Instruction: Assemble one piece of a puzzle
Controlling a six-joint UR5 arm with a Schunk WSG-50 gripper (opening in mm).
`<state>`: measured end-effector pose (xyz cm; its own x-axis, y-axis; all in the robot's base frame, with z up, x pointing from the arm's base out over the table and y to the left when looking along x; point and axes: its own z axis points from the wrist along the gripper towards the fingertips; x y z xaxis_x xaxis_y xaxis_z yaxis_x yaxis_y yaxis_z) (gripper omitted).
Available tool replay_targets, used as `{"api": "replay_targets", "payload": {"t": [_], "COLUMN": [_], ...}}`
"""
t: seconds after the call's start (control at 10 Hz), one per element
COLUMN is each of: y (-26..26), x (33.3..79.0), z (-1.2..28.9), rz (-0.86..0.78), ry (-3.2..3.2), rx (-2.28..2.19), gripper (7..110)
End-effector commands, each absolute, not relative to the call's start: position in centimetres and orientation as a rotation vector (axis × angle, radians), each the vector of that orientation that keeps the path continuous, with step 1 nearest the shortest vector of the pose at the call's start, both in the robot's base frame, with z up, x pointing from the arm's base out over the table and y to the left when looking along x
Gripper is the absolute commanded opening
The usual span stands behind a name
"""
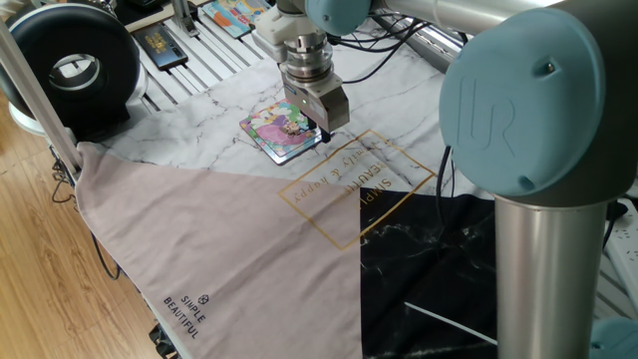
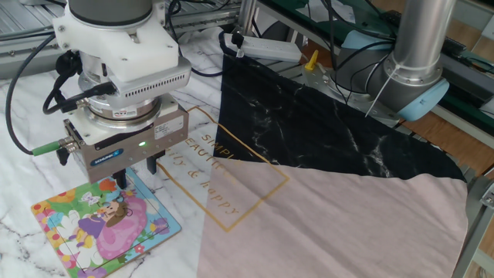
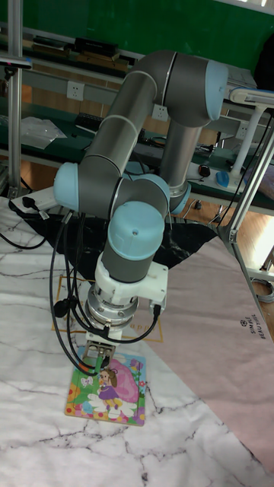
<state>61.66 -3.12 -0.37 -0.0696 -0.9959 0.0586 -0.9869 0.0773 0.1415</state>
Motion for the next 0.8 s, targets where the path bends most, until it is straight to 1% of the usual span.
{"api": "replay_targets", "payload": {"t": [0.0,0.7], "y": [-2.92,-3.0], "x": [61.61,62.13], "z": [-0.46,-0.27], "rz": [-0.115,-0.103], "ry": [-2.204,-2.19], "rx": [2.04,2.058], "gripper": [44,44]}}
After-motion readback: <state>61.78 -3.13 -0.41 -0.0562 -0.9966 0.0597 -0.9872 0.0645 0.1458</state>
